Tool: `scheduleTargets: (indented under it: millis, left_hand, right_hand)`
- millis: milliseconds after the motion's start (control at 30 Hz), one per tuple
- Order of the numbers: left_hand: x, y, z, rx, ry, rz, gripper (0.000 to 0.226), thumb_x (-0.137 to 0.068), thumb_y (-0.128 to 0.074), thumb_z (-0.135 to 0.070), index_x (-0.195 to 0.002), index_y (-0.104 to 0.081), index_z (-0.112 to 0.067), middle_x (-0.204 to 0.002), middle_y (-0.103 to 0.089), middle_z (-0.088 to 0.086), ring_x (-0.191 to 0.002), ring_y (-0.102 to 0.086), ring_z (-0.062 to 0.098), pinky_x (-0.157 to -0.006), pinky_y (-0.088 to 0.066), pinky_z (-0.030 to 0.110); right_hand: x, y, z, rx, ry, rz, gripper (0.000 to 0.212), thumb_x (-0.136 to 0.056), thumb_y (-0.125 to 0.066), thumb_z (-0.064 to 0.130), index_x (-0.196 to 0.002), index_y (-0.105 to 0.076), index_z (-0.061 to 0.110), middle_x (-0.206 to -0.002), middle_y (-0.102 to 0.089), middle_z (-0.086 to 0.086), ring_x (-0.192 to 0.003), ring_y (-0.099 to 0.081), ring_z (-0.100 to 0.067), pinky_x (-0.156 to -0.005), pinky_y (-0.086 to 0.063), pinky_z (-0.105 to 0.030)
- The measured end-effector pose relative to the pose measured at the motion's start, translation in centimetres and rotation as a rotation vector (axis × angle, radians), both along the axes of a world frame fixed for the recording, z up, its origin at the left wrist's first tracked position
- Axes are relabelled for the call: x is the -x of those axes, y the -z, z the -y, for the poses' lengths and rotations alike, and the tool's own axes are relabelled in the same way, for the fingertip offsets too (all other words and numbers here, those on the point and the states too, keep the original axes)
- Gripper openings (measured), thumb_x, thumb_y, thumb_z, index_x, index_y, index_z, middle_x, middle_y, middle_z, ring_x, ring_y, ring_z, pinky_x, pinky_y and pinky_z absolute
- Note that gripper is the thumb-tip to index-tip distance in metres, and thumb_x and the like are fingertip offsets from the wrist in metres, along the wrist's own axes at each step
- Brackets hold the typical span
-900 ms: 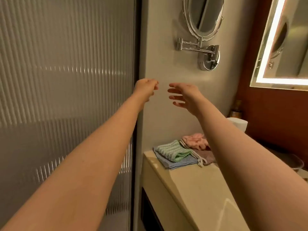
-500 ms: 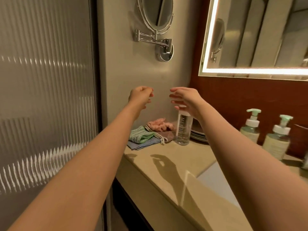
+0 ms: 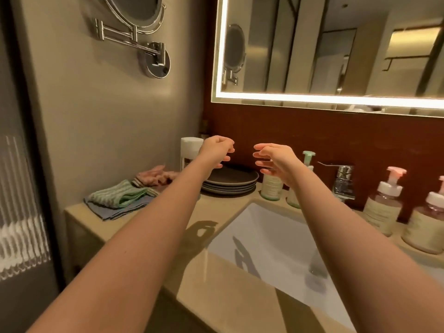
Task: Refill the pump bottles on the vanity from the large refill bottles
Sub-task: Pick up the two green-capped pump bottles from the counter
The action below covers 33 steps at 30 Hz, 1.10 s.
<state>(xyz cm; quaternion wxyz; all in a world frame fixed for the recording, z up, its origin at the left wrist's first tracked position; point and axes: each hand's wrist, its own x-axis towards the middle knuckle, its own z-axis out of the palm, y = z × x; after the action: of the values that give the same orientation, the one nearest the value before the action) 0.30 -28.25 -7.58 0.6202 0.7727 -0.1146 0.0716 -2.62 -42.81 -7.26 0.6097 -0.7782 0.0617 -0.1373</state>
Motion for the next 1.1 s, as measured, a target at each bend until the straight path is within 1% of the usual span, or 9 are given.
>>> scheduleTargets:
  millis: [100, 200, 300, 400, 567, 733, 867, 1000, 1100]
  left_hand:
    - [-0.9, 1.5, 4.1, -0.035, 0.079, -0.011, 0.015, -0.098, -0.044, -0.027, -0.109, -0.053, -0.021, -0.103, -0.057, -0.005, -0.093, -0.054, 0.013, -0.077, -0.043, 0.03]
    - [-2.1, 2.8, 7.3, -0.073, 0.134, -0.022, 0.01, -0.098, -0.044, -0.026, -0.103, -0.052, -0.022, -0.101, -0.056, -0.005, -0.091, -0.054, 0.013, -0.073, -0.043, 0.029]
    - [-3.9, 4.0, 9.4, -0.093, 0.145, -0.05, 0.009, -0.097, -0.046, -0.023, -0.103, -0.052, -0.022, -0.105, -0.056, -0.003, -0.094, -0.054, 0.015, -0.065, -0.042, 0.025]
    - [-5.9, 5.2, 11.0, -0.119, 0.144, -0.06, 0.014, -0.096, -0.048, -0.021, -0.109, -0.052, -0.019, -0.11, -0.055, 0.0, -0.1, -0.053, 0.017, -0.076, -0.042, 0.03]
    - [-9.1, 7.7, 14.0, -0.136, 0.155, -0.104, 0.038, -0.091, -0.057, -0.022, -0.125, -0.043, -0.013, -0.122, -0.049, 0.005, -0.108, -0.048, 0.019, -0.083, -0.041, 0.031]
    - [-12.5, 9.5, 16.4, -0.158, 0.112, -0.07, 0.067, -0.082, -0.069, -0.025, -0.135, -0.031, -0.01, -0.138, -0.039, 0.009, -0.125, -0.043, 0.025, -0.096, -0.04, 0.037]
    - [-14.5, 9.8, 17.3, -0.181, 0.086, 0.007, 0.082, -0.078, -0.073, -0.028, -0.141, -0.022, -0.014, -0.147, -0.031, 0.009, -0.133, -0.035, 0.027, -0.106, -0.034, 0.043]
    - [-16.2, 10.5, 17.8, -0.163, 0.111, -0.036, 0.093, -0.076, -0.075, -0.024, -0.145, -0.013, -0.014, -0.149, -0.027, 0.011, -0.135, -0.033, 0.03, -0.106, -0.032, 0.044]
    - [-17.1, 11.4, 18.1, -0.164, 0.149, -0.066, 0.1, -0.074, -0.078, -0.022, -0.145, -0.009, -0.014, -0.146, -0.033, 0.012, -0.134, -0.035, 0.03, -0.107, -0.033, 0.046]
  right_hand:
    - [-0.1, 1.3, 3.8, 0.042, 0.088, -0.035, 0.021, -0.096, -0.046, 0.008, -0.106, -0.063, 0.016, -0.117, -0.062, -0.006, -0.102, -0.056, -0.021, -0.081, -0.046, -0.032]
    - [-0.8, 2.9, 7.0, 0.199, 0.166, -0.091, 0.026, -0.095, -0.048, 0.01, -0.117, -0.061, 0.01, -0.128, -0.056, -0.012, -0.111, -0.054, -0.028, -0.09, -0.045, -0.039]
    - [-2.1, 4.6, 9.1, 0.325, 0.219, -0.13, 0.035, -0.092, -0.05, 0.011, -0.125, -0.056, 0.003, -0.143, -0.041, -0.009, -0.106, -0.051, -0.021, -0.092, -0.042, -0.039]
    - [-3.8, 5.9, 10.4, 0.342, 0.295, -0.178, 0.052, -0.089, -0.058, 0.019, -0.136, -0.04, 0.006, -0.14, -0.041, -0.014, -0.126, -0.041, -0.03, -0.104, -0.037, -0.042]
    - [-6.5, 8.5, 12.1, 0.508, 0.493, -0.167, 0.079, -0.085, -0.065, 0.028, -0.143, -0.017, 0.006, -0.146, -0.025, -0.017, -0.134, -0.025, -0.034, -0.107, -0.029, -0.043]
    - [-8.9, 10.2, 13.6, 0.334, 0.545, -0.142, 0.099, -0.08, -0.072, 0.031, -0.147, -0.004, 0.008, -0.152, -0.015, -0.015, -0.139, -0.017, -0.032, -0.11, -0.023, -0.044]
    - [-10.3, 10.8, 14.6, 0.34, 0.548, -0.112, 0.102, -0.077, -0.073, 0.032, -0.147, -0.004, 0.007, -0.151, -0.017, -0.016, -0.139, -0.018, -0.033, -0.111, -0.024, -0.045]
    - [-11.6, 11.4, 15.5, 0.287, 0.558, -0.128, 0.105, -0.077, -0.074, 0.034, -0.147, -0.002, 0.006, -0.151, -0.02, -0.017, -0.139, -0.019, -0.033, -0.11, -0.026, -0.043]
    - [-12.5, 11.9, 15.8, 0.256, 0.556, -0.116, 0.105, -0.076, -0.075, 0.034, -0.148, -0.003, 0.007, -0.15, -0.024, -0.016, -0.139, -0.022, -0.034, -0.109, -0.027, -0.045]
